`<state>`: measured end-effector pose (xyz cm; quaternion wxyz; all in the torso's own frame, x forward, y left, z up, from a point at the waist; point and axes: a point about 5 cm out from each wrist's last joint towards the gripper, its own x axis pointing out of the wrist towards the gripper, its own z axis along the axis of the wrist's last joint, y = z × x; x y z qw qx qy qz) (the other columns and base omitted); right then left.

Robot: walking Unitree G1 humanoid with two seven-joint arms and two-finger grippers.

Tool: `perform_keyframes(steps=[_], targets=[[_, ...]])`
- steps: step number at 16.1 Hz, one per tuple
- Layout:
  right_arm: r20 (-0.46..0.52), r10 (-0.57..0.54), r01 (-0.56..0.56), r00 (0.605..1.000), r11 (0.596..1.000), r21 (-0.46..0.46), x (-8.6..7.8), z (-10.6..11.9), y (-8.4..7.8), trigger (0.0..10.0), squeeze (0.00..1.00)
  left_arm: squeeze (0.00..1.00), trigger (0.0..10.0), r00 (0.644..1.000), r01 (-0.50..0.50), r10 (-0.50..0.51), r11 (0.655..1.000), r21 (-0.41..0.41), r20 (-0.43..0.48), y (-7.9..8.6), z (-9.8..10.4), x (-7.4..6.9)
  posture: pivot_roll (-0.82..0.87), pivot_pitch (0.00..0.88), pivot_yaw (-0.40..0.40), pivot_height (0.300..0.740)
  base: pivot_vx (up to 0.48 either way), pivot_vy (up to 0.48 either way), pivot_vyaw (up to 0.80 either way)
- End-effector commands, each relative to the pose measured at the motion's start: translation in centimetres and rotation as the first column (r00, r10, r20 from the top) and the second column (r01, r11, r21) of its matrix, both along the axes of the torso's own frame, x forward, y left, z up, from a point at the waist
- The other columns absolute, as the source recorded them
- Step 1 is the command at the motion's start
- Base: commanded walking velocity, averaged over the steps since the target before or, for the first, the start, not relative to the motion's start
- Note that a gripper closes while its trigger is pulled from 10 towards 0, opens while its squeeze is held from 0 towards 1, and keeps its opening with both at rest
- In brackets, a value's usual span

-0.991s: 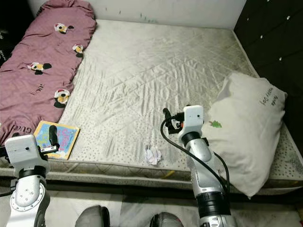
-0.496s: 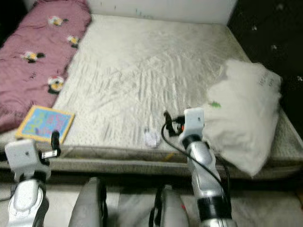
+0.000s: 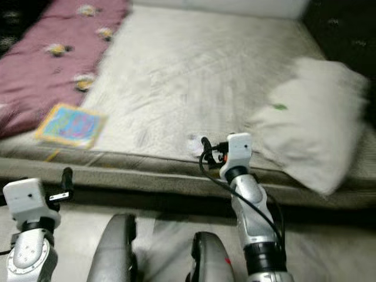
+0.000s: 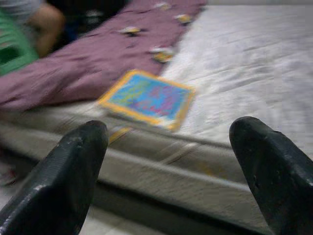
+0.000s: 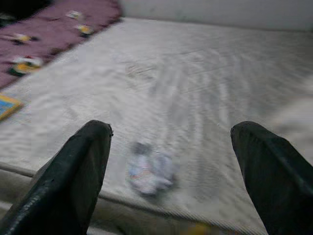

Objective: Clean up the room

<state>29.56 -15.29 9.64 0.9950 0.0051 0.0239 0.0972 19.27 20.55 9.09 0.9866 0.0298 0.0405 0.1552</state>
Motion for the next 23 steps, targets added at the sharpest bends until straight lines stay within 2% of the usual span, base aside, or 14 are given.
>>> perform_keyframes(steps=[1,13,18,21,23], targets=[[0.001,-0.004,0.004,1.0,1.0,-0.004,0.0,0.1,-0.4,10.0,0.0,0.0,10.0,0.998,0.04,-0.039,0.999,-0.009,0.04,-0.5,0.7,0.2,0.05,0.089,-0.059,0.621,0.0,0.0,0.0],[-0.002,0.002,-0.002,1.0,1.0,-0.009,0.4,0.2,-0.1,10.0,0.0,0.0,10.0,0.997,0.053,-0.052,0.998,-0.018,0.048,-0.5,1.0,0.6,0.04,0.119,-0.063,0.621,0.39,0.0,0.0],[-0.005,0.019,-0.019,1.0,1.0,-0.014,0.6,0.2,0.1,10.0,0.0,0.0,10.0,1.0,-0.027,0.027,1.0,-0.014,-0.003,-0.2,0.7,0.8,0.06,0.129,-0.08,0.621,0.071,0.0,0.0],[-0.078,0.112,-0.115,0.991,0.993,-0.036,0.8,-0.7,1.2,10.0,0.0,0.0,10.0,0.993,-0.095,0.095,0.995,0.003,-0.066,0.7,0.2,-0.7,0.09,0.138,-0.107,0.621,0.0,0.0,0.0],[-0.212,0.237,-0.253,0.948,0.966,-0.053,0.8,-2.2,2.7,10.0,0.0,0.0,10.0,0.99,-0.119,0.12,0.993,0.02,-0.079,1.1,0.3,-1.9,0.1,0.175,-0.121,0.621,0.0,0.0,0.0]])
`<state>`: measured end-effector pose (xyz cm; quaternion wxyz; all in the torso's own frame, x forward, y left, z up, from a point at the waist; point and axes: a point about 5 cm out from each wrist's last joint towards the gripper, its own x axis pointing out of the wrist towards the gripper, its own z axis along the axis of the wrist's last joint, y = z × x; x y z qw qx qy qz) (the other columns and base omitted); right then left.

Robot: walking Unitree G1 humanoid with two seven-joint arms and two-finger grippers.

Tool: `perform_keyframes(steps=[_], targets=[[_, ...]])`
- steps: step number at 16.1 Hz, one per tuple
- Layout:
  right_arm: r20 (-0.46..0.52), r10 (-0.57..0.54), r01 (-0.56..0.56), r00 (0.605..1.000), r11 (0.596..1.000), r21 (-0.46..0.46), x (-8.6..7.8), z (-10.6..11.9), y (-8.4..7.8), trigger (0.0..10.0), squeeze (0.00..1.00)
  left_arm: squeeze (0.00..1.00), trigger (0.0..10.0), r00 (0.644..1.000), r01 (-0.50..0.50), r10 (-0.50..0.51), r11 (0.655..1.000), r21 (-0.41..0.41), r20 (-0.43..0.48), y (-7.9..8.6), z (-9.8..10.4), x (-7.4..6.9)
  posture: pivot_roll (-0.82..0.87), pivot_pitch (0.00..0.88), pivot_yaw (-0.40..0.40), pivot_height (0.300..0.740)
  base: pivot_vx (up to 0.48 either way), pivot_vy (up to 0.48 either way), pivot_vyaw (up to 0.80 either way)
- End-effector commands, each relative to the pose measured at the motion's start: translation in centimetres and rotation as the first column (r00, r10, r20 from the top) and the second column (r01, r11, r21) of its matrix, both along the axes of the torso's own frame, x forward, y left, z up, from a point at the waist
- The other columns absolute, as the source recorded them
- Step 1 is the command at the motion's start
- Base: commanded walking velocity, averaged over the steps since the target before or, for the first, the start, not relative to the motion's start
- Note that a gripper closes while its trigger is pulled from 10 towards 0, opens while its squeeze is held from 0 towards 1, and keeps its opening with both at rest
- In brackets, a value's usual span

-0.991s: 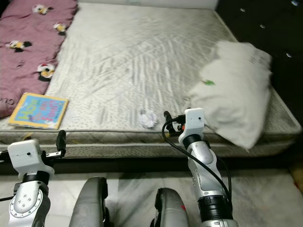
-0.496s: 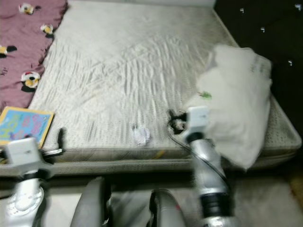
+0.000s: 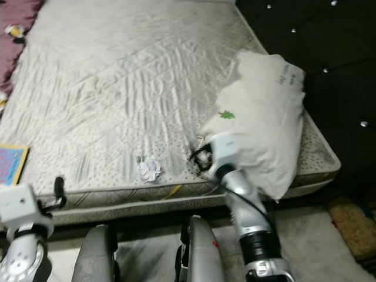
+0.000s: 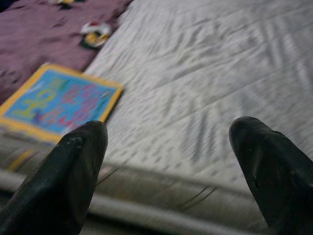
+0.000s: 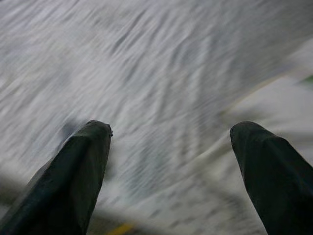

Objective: Clean up the room

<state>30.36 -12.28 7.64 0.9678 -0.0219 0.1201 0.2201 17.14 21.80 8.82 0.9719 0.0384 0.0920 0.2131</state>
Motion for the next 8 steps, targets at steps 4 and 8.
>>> perform_keyframes(steps=[4,8], targets=[[-0.073,0.205,-0.208,0.976,0.977,-0.041,0.0,-0.8,2.4,10.0,0.0,0.0,10.0,0.996,-0.063,0.066,0.997,0.042,-0.058,0.7,0.5,-2.4,0.14,0.255,-0.129,0.621,0.0,0.0,0.0],[-0.145,0.328,-0.333,0.933,0.943,-0.013,-0.7,-2.2,4.9,10.0,0.0,0.0,10.0,0.991,-0.106,0.112,0.992,0.072,-0.077,1.2,1.4,-4.4,0.19,0.282,-0.14,0.597,0.0,0.0,0.0]])
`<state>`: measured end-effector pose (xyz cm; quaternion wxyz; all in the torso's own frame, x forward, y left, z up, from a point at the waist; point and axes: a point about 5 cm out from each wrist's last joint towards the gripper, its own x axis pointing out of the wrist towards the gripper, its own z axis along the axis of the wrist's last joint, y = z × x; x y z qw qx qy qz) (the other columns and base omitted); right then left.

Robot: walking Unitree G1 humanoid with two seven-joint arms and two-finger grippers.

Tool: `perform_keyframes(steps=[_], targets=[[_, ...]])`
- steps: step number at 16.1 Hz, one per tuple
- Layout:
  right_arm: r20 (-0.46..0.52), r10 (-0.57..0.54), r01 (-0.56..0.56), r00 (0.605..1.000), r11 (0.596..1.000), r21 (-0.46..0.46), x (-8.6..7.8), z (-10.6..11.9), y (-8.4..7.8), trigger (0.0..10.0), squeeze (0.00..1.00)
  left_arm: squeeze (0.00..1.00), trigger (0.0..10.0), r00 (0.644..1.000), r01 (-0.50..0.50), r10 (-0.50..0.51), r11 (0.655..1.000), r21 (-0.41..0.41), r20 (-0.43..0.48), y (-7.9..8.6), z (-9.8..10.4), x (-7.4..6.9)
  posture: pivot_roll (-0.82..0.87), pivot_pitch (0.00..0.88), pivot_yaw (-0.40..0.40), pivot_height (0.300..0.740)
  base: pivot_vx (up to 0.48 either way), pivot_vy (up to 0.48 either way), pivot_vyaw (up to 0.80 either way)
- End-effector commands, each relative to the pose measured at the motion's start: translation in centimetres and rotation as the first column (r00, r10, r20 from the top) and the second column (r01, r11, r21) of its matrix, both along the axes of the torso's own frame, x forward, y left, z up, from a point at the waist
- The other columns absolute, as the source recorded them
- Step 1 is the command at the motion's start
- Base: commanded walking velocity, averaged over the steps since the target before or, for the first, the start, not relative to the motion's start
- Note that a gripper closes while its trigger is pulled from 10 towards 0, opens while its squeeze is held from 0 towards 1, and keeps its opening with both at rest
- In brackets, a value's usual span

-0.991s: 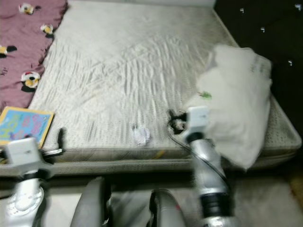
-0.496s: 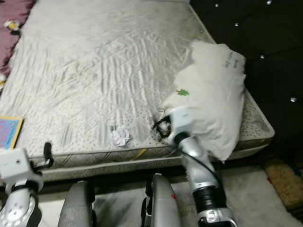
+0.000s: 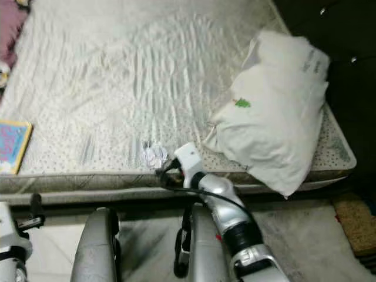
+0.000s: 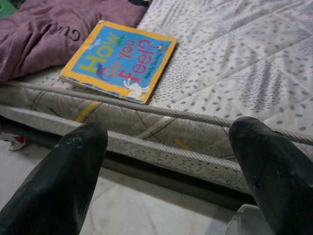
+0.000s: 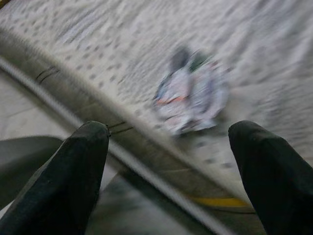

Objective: Clean up the room

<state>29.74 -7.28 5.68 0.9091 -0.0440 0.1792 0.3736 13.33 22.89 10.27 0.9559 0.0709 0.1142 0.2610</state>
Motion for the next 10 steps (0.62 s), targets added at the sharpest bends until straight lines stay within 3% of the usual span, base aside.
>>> perform_keyframes(steps=[1,5,10], targets=[[-0.014,0.019,-0.019,1.0,1.0,0.004,0.0,-0.2,0.3,10.0,0.0,0.0,10.0,1.0,-0.013,0.014,1.0,0.005,-0.027,0.1,0.0,-0.7,0.2,0.281,-0.14,0.587,0.0,0.0,0.0],[0.011,0.05,-0.05,0.999,0.999,0.022,0.6,0.1,1.3,10.0,0.0,0.0,10.0,1.0,-0.006,0.006,0.999,0.034,0.002,0.1,0.7,0.1,0.21,0.266,-0.131,0.567,0.0,0.0,0.0],[0.02,-0.019,0.016,1.0,0.993,0.115,1.5,0.6,2.2,10.0,0.0,0.0,10.0,1.0,0.012,-0.012,0.999,0.039,0.014,-0.1,0.6,1.0,0.21,0.224,-0.123,0.567,0.0,0.0,0.0]])
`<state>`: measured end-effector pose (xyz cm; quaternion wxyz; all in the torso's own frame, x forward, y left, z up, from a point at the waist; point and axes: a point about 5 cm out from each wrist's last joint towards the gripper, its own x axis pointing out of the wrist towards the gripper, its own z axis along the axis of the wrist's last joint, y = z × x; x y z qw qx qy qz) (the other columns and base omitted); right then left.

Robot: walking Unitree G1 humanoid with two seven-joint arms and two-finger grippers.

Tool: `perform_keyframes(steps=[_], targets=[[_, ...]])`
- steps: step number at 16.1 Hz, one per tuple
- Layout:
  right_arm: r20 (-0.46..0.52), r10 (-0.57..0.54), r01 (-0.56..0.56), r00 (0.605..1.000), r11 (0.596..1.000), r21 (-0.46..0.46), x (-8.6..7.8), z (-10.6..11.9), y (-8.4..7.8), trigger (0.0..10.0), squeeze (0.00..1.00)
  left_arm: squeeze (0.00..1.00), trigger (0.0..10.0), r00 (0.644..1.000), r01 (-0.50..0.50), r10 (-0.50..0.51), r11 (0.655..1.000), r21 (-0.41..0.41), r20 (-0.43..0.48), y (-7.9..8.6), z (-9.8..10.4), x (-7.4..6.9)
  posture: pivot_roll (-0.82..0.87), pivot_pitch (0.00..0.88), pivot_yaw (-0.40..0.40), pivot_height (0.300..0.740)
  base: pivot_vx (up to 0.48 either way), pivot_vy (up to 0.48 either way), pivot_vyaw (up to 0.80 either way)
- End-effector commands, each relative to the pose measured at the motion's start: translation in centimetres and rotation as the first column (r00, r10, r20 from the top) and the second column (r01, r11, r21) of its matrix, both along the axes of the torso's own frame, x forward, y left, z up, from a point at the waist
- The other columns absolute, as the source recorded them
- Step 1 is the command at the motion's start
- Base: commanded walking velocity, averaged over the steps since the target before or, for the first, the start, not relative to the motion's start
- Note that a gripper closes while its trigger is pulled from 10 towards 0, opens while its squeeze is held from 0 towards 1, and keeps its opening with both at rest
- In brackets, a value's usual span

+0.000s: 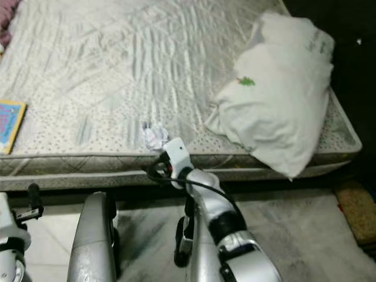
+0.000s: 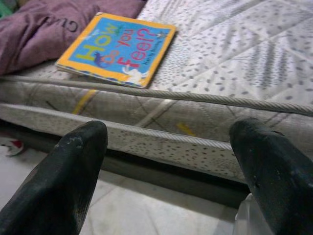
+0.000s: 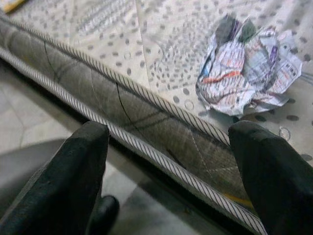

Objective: Clean up the room

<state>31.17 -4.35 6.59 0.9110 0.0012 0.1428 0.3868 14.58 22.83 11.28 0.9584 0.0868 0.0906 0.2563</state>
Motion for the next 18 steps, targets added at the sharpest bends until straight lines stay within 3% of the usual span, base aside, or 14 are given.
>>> perform_keyframes(steps=[1,7,14,18], targets=[[0.0,-0.012,0.012,1.0,1.0,0.005,0.1,-0.3,-0.3,10.0,0.0,0.0,10.0,1.0,-0.001,0.001,1.0,-0.002,-0.016,0.0,-0.4,0.1,0.21,0.207,-0.121,0.567,0.0,0.0,0.0],[0.04,-0.029,0.026,0.999,0.997,0.067,0.6,0.5,0.9,10.0,0.0,0.0,10.0,1.0,0.018,-0.018,1.0,0.009,0.012,0.2,-0.3,1.8,0.21,0.169,-0.112,0.567,0.0,0.0,0.76],[0.09,-0.167,0.154,0.982,0.98,0.127,1.8,1.8,1.2,10.0,0.0,0.0,10.0,0.999,0.041,-0.041,0.999,0.001,0.022,-0.1,-0.5,3.0,0.2,0.162,-0.101,0.567,0.0,0.0,0.0],[0.158,-0.194,0.17,0.968,0.973,0.158,2.3,2.9,1.9,10.0,0.0,0.0,10.0,0.999,0.028,-0.028,1.0,-0.005,0.028,-0.1,-0.5,2.9,0.21,0.177,-0.109,0.517,0.0,0.0,0.0]])
